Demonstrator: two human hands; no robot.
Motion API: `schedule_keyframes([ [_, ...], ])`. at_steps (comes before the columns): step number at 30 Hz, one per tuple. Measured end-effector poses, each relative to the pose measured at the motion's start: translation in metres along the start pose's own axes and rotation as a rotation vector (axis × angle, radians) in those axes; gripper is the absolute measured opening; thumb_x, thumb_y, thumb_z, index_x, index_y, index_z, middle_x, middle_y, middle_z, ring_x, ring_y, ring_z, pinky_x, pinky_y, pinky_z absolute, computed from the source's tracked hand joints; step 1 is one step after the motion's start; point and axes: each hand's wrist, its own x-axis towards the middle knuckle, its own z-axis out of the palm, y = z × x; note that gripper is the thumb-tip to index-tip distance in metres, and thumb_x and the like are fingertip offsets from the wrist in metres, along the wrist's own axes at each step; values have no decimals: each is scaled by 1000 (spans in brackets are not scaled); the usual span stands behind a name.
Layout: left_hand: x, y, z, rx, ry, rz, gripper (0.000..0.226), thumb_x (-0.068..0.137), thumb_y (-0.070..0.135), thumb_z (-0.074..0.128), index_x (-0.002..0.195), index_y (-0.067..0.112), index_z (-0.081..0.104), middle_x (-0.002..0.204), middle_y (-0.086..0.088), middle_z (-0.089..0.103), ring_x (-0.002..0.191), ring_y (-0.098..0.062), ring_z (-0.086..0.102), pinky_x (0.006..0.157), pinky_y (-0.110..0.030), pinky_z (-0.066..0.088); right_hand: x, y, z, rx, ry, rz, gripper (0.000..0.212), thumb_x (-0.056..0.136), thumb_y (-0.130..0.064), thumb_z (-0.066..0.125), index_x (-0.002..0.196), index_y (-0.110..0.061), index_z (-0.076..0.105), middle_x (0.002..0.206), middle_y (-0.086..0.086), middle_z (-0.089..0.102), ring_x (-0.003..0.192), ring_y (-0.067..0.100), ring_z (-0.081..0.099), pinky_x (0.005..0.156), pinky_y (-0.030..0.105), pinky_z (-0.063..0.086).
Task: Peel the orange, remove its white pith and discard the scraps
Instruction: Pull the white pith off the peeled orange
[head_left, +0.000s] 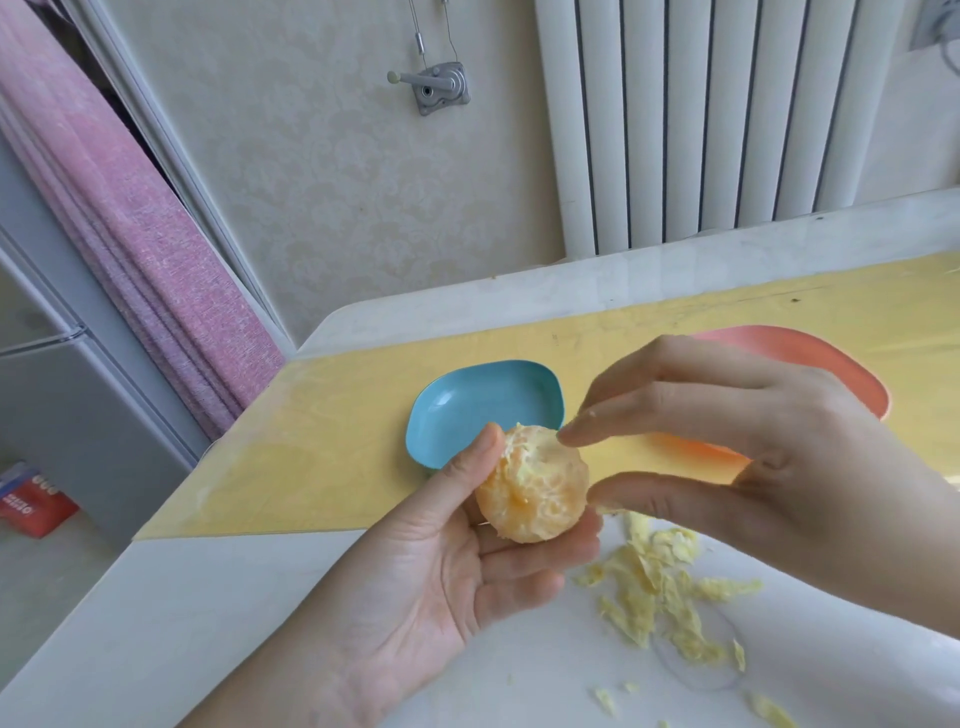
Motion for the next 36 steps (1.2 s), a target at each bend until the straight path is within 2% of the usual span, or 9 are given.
schedule_keyframes([
  [4, 0, -2, 0, 36, 10, -38, 46, 83, 57, 55, 106, 21, 74, 101, -10, 72, 88, -20, 71, 61, -25, 56, 1, 0, 2, 29, -113, -43, 25, 90, -30, 60, 110, -20, 69, 104, -6, 59, 91, 6, 60, 75, 19, 48],
  [7, 1, -3, 5, 100, 62, -33, 51, 69, 57, 67, 98, 17, 76, 95, -21, 71, 76, -26, 72, 52, -27, 56, -1, 0, 3, 46, -131, -64, 21, 91, -29, 59, 105, -18, 70, 99, -6, 60, 85, 7, 61, 71, 20, 49],
  [9, 1, -4, 8, 136, 91, -23, 49, 67, 57, 67, 92, 16, 77, 93, -24, 71, 72, -28, 72, 49, -27, 55, 0, 0, 3, 27, -127, -81, 20, 90, -28, 59, 101, -17, 71, 95, -6, 61, 79, 9, 62, 67, 21, 49],
  [12, 0, -5, 11, 181, 124, 7, 44, 66, 55, 64, 84, 17, 78, 89, -23, 72, 70, -27, 71, 49, -27, 54, -1, 0, 4, 17, -120, -94, 18, 89, -28, 60, 94, -15, 72, 90, -6, 63, 75, 11, 62, 65, 22, 49],
  [15, -1, -5, 12, 209, 152, 23, 33, 69, 50, 71, 78, 19, 78, 85, -21, 72, 67, -26, 71, 49, -26, 53, -1, 1, 5, 9, -108, -116, 18, 90, -27, 61, 89, -13, 72, 85, -5, 63, 72, 11, 61, 63, 22, 48],
  [21, -2, -5, 14, 249, 164, 28, 41, 62, 54, 62, 76, 19, 78, 82, -18, 73, 67, -25, 71, 51, -27, 54, -1, -1, 5, -19, -114, -156, 22, 91, -26, 58, 85, -11, 72, 82, -2, 65, 72, 10, 60, 62, 21, 46],
  [26, -3, -4, 16, 253, 174, 19, 29, 66, 47, 75, 76, 19, 78, 82, -19, 73, 66, -25, 71, 51, -27, 55, 0, 0, 5, -32, -126, -163, 22, 93, -25, 56, 86, -10, 70, 83, -1, 63, 74, 12, 59, 64, 22, 45],
  [30, -4, -4, 17, 216, 176, 12, 41, 61, 52, 62, 75, 17, 78, 81, -21, 72, 64, -26, 70, 50, -27, 55, -1, -1, 5, -44, -129, -163, 23, 94, -22, 52, 86, -9, 69, 84, 0, 62, 74, 14, 59, 64, 23, 45],
  [36, -4, -5, 18, 149, 150, -21, 44, 60, 52, 61, 77, 14, 78, 80, -23, 70, 60, -27, 69, 47, -26, 53, -2, 2, 6, -17, -116, -172, 18, 94, -18, 53, 89, -7, 66, 88, 1, 60, 75, 17, 59, 64, 26, 46],
])
